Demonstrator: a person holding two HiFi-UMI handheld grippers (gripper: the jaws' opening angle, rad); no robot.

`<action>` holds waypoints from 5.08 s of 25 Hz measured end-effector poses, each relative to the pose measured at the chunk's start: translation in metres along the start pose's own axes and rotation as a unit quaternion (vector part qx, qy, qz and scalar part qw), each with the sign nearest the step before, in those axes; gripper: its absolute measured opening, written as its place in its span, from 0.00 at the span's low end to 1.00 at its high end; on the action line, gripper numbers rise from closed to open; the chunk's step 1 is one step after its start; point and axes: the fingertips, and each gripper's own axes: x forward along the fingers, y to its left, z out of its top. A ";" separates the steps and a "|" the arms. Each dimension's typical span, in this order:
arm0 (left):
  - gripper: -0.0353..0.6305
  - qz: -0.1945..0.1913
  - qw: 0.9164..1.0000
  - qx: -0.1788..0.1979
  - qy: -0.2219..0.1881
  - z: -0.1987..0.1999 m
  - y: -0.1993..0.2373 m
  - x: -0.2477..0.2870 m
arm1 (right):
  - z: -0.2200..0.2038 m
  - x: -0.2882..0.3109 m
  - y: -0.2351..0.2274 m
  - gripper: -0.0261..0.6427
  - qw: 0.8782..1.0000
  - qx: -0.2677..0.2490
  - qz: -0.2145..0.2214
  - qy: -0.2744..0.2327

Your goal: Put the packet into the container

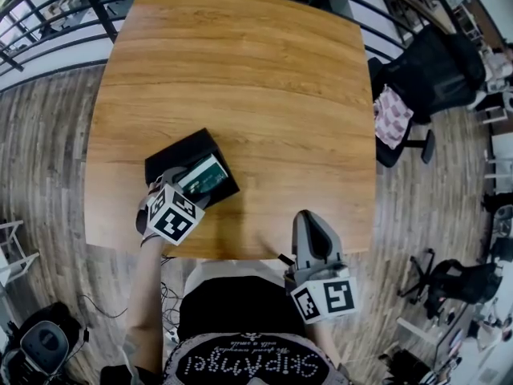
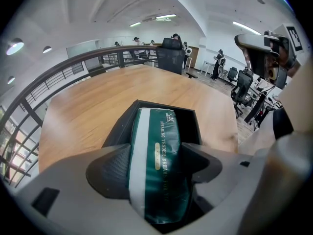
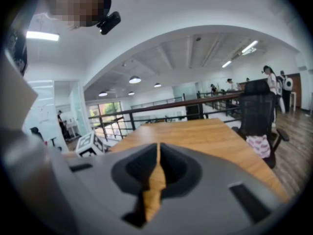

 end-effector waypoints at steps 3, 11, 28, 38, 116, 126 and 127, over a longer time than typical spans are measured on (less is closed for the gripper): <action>0.57 0.002 1.000 0.001 -0.003 0.000 0.000 -0.001 | 0.001 0.000 0.003 0.10 1.000 -0.001 0.004 0.000; 0.58 0.029 0.999 0.021 -0.032 0.005 0.001 -0.008 | -0.003 0.000 0.007 0.10 1.000 -0.004 0.008 0.003; 0.41 0.074 0.980 -0.040 -0.182 0.047 0.014 -0.078 | -0.001 -0.008 0.019 0.10 1.000 -0.011 0.016 -0.008; 0.12 0.153 0.954 -0.065 -0.248 0.050 0.039 -0.120 | 0.001 -0.011 0.034 0.10 0.999 -0.017 0.019 -0.019; 0.10 0.343 0.789 -0.195 -0.471 0.013 -0.141 -0.301 | 0.022 -0.129 -0.014 0.10 0.990 -0.065 0.085 -0.093; 0.10 0.334 0.793 -0.205 -0.465 0.008 -0.143 -0.299 | 0.021 -0.133 -0.013 0.10 0.990 -0.065 0.083 -0.091; 0.10 0.334 0.794 -0.206 -0.465 0.008 -0.144 -0.299 | 0.021 -0.134 -0.013 0.10 0.990 -0.065 0.083 -0.091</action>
